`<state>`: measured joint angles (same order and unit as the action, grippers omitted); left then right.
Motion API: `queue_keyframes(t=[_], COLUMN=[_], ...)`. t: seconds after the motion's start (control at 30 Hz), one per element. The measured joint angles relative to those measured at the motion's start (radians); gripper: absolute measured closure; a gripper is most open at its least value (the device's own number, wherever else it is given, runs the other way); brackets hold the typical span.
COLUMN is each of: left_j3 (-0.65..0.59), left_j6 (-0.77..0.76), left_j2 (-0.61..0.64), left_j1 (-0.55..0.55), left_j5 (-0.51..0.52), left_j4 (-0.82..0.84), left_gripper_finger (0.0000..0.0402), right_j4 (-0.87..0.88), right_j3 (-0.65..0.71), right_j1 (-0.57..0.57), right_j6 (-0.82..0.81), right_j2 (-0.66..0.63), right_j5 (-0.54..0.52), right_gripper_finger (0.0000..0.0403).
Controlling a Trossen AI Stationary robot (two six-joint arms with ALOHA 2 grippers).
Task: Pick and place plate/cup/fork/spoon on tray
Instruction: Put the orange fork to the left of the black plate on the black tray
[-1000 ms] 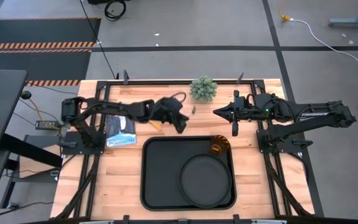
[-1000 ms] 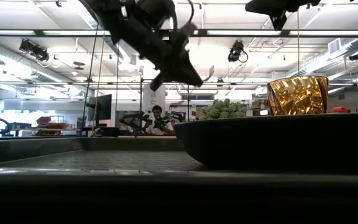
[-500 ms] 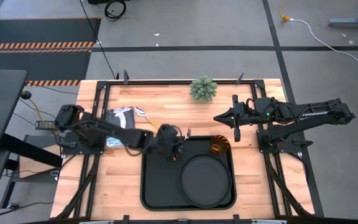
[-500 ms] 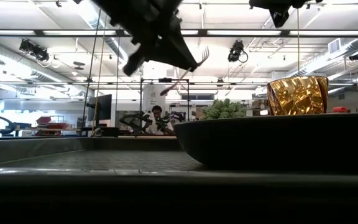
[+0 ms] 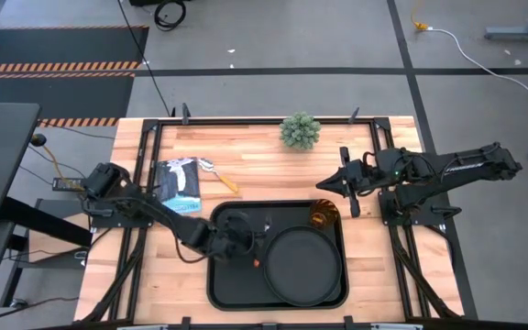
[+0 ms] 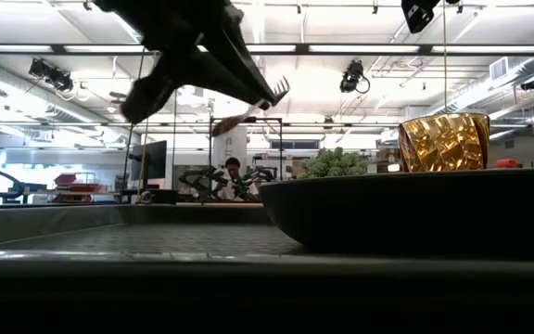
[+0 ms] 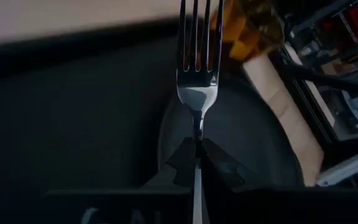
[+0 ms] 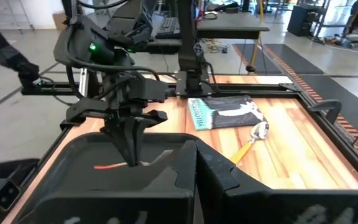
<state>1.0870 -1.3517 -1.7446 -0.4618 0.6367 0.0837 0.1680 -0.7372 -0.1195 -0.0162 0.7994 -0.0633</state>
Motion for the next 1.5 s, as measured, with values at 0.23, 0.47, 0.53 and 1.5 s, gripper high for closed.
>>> queue_keyframes(t=[0.23, 0.47, 0.53, 1.5], left_j3=[0.0, 0.042, 0.08, 0.246], left_j6=[-0.136, -0.183, -0.178, -0.378], left_j2=[-0.004, -0.025, -0.053, -0.27], left_j1=[-0.071, -0.128, -0.137, -0.069], left_j5=[0.03, 0.104, 0.111, -0.099], left_j4=[-0.005, -0.03, -0.022, 0.353], left_gripper_finger=[0.0385, 0.0386, 0.0386, 0.0379], right_j4=[-0.001, 0.006, 0.007, -0.013], right_j3=[0.0, 0.0, 0.0, 0.0], right_j1=[-0.005, -0.005, -0.005, -0.006], right_j6=[0.021, 0.024, 0.024, 0.027], right_j2=[0.0, 0.0, 0.0, 0.0], right_j5=[0.004, 0.015, 0.015, 0.07], right_gripper_finger=[0.0392, 0.0392, 0.0392, 0.0392])
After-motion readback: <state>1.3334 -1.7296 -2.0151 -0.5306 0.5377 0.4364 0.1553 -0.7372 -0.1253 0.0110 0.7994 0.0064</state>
